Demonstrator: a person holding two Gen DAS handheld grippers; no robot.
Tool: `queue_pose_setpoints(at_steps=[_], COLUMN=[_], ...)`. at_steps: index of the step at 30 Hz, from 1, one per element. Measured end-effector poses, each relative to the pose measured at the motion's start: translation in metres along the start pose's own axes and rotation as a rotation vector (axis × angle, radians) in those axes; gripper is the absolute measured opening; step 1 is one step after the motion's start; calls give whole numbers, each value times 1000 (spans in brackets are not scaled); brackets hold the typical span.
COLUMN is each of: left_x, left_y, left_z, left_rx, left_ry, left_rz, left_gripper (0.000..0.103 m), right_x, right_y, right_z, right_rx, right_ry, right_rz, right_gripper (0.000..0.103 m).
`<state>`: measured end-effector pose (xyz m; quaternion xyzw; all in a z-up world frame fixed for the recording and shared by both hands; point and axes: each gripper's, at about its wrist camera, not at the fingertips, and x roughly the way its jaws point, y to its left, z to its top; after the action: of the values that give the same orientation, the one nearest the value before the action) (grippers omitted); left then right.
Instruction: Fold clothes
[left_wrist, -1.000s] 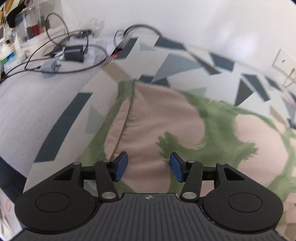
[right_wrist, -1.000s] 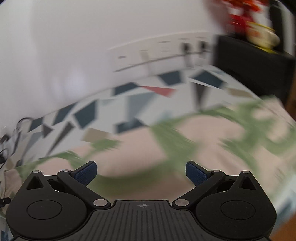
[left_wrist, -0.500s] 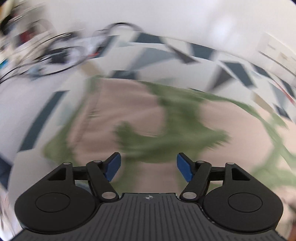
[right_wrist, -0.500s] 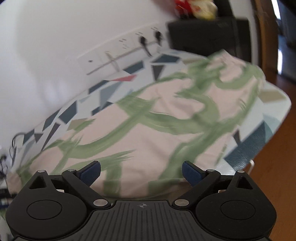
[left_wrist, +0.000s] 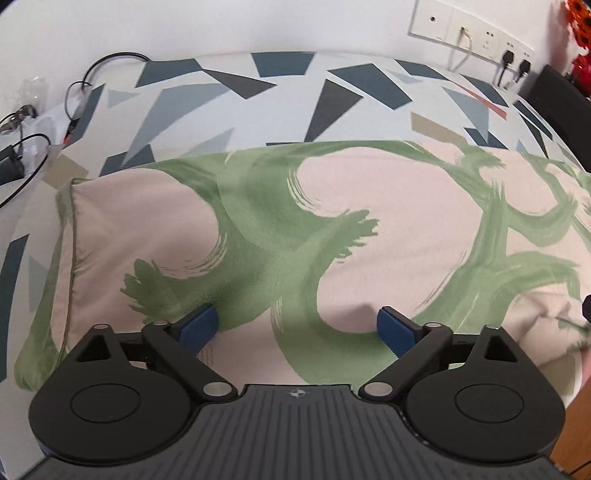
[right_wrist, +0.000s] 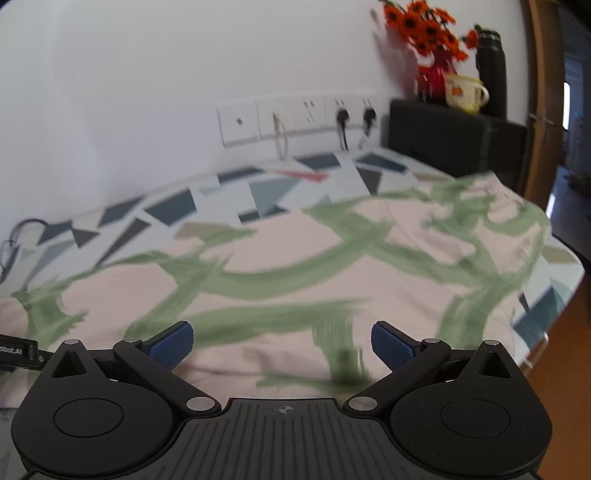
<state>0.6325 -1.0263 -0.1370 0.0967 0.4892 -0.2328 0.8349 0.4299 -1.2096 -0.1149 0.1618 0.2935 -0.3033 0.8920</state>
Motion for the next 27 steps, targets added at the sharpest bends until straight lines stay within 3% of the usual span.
queue_pose_setpoints(at_steps=[10, 16, 18, 20, 23, 27], left_x=[6, 9, 6, -3, -14, -5], left_y=[-9, -9, -9, -8, -14, -23], left_z=[-1, 2, 2, 0, -2, 3], left_rx=[84, 143, 178, 219, 299, 318], left_ry=[-6, -16, -25, -45, -73, -29], left_rz=[21, 5, -18, -57, -118, -141], left_gripper=[103, 103, 102, 102, 102, 102], right_x=[-19, -8, -11, -13, -11, -2], right_y=[-12, -14, -13, -14, -14, -14], right_z=[-4, -4, -6, -10, -20, -28], right_rx=[53, 4, -20, -37, -46, -32], right_ry=[-36, 44, 5, 3, 36, 68], right_rz=[-136, -118, -125, -107, -68, -70], right_gripper=[102, 102, 96, 79, 64, 59])
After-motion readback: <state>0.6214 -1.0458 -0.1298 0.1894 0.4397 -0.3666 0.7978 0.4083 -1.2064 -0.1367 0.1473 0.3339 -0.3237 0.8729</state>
